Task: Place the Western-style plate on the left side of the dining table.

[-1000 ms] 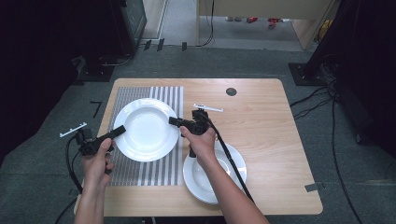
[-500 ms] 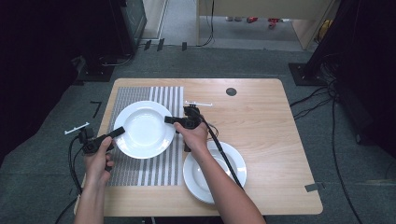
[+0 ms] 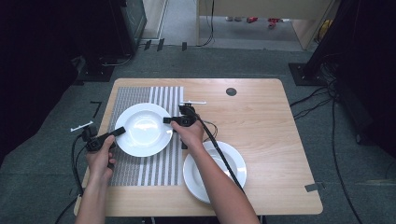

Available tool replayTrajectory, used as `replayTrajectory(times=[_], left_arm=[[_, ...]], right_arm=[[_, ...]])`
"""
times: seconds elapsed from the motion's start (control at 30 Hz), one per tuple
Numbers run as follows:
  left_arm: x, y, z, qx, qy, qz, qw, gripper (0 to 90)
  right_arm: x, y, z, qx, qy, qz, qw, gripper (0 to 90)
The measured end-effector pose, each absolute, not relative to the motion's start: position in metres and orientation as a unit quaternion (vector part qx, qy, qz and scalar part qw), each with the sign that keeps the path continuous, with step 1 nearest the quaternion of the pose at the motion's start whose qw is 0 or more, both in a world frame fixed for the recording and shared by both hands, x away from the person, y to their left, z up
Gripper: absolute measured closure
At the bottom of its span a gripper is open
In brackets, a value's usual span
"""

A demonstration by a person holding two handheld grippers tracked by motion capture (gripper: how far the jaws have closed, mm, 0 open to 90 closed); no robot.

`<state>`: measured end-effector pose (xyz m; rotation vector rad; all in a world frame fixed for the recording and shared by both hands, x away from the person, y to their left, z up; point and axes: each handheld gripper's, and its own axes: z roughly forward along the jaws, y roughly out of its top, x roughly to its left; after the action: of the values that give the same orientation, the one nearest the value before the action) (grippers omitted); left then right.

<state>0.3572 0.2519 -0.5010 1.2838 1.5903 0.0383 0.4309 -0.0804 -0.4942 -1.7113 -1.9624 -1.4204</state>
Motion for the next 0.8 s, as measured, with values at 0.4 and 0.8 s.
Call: replayTrajectory(times=[0.4,0.8], left_arm=[[0.368,0.246,-0.507,0.559,0.667,0.048,0.490,74.3],[0.372,0.233,-0.512,0.592,0.663,0.101,0.447,61.8]], right_arm=[[0.439,-0.076,-0.503,-0.591,-0.662,-0.453,0.083,72.2],[0.439,-0.069,-0.507,-0.593,-0.673,-0.439,0.049,71.2]])
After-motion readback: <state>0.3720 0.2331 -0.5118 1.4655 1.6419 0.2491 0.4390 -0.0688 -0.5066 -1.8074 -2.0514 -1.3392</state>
